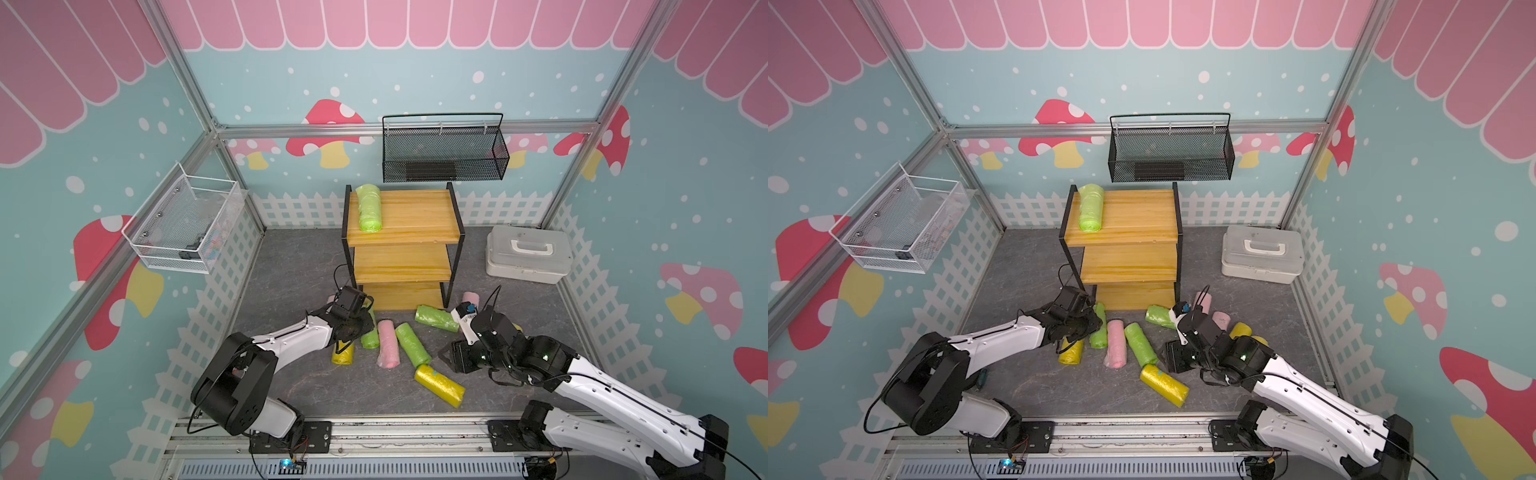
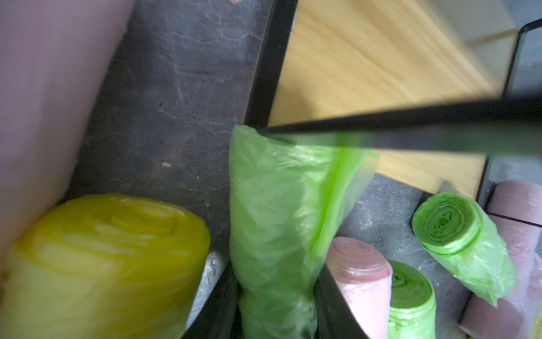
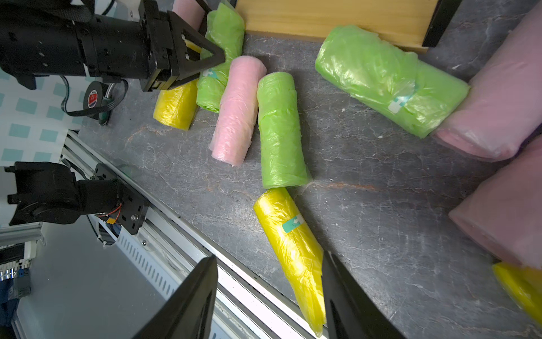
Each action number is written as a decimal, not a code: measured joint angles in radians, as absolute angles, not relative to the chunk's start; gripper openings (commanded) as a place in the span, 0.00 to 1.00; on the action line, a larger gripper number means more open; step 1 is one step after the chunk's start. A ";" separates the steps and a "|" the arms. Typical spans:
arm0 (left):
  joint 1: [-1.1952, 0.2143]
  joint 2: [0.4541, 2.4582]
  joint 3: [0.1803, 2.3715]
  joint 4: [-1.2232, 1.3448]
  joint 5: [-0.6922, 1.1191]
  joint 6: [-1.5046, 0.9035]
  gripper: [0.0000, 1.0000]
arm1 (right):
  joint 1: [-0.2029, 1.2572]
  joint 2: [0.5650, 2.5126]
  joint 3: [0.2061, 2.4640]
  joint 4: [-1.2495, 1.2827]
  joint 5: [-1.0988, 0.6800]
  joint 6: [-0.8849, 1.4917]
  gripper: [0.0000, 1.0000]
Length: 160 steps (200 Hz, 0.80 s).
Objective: Sort the rolls of trash bags by color and place them on the shelf
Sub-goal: Pick up the roll of trash bags from the center of the board.
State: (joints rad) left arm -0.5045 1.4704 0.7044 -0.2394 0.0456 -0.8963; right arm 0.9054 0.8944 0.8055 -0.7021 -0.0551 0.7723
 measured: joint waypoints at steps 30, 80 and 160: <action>-0.505 1.354 0.607 -0.231 0.058 -0.919 0.00 | 0.945 0.947 0.823 -0.719 -0.038 0.779 0.68; -0.511 1.008 0.471 -0.353 0.077 -0.975 0.00 | 1.015 1.014 0.908 -0.732 -0.013 0.788 0.70; -0.533 0.522 0.463 -0.391 0.105 -1.197 0.00 | 1.108 1.086 0.991 -0.546 -0.082 0.822 0.88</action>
